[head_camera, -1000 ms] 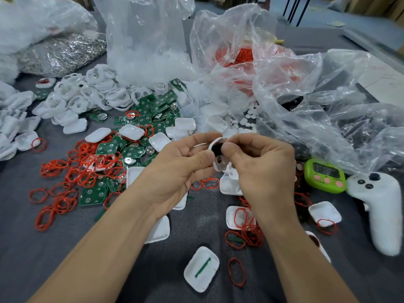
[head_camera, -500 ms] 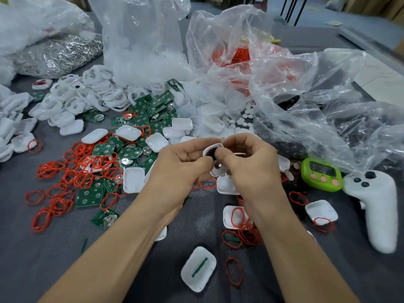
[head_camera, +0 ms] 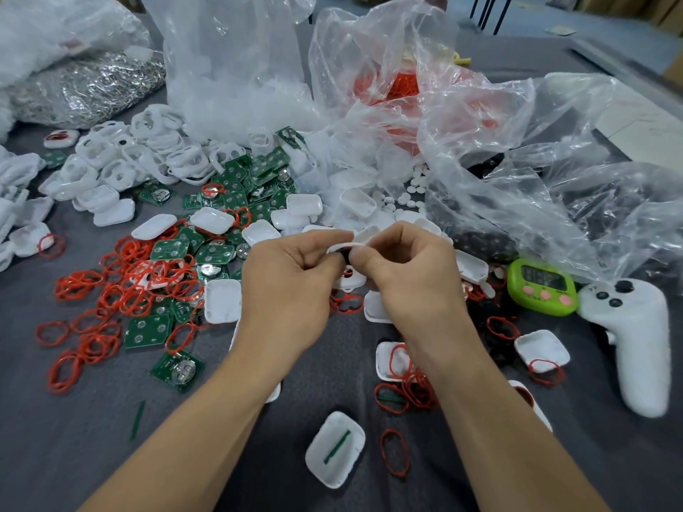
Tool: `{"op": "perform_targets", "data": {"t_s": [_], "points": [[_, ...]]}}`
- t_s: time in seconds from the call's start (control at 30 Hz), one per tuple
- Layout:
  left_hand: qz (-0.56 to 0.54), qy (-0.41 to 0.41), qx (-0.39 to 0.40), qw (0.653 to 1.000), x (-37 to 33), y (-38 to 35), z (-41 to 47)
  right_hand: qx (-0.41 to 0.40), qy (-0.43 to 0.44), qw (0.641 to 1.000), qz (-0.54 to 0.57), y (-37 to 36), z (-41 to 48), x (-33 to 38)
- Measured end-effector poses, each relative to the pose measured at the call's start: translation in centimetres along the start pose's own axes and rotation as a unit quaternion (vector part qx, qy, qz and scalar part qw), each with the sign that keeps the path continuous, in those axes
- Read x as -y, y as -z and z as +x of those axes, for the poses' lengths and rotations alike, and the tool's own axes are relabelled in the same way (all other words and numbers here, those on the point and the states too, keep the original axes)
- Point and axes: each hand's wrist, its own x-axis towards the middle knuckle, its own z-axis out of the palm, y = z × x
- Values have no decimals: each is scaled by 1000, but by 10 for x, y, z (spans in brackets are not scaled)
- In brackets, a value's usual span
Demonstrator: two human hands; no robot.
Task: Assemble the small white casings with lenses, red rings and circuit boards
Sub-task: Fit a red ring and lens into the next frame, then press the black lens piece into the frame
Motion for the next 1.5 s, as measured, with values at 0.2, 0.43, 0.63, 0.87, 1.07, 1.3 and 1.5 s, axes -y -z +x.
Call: {"op": "perform_targets", "data": {"t_s": [0.2, 0.43, 0.63, 0.87, 1.07, 1.3, 1.5], "points": [[-29, 62, -20, 997, -2, 0, 0, -38, 73, 988, -130, -7, -5, -1], [13, 23, -48, 998, -3, -2, -6, -54, 76, 989, -118, -8, -6, 0], [70, -10, -71, 995, -9, 0, -8, -15, 44, 995, -82, -6, -6, 4], [96, -34, -46, 994, -11, -5, -10, -47, 60, 994, -79, -4, -8, 5], [135, -32, -10, 990, -10, 0, -4, -60, 87, 988, -117, -10, -9, -1], [36, 20, 57, 998, -2, 4, -2, -35, 110, 985, -125, -1, -9, 2], [-12, 29, -38, 999, -6, 11, 9, -90, 107, 963, -231, 23, 37, 24]]}}
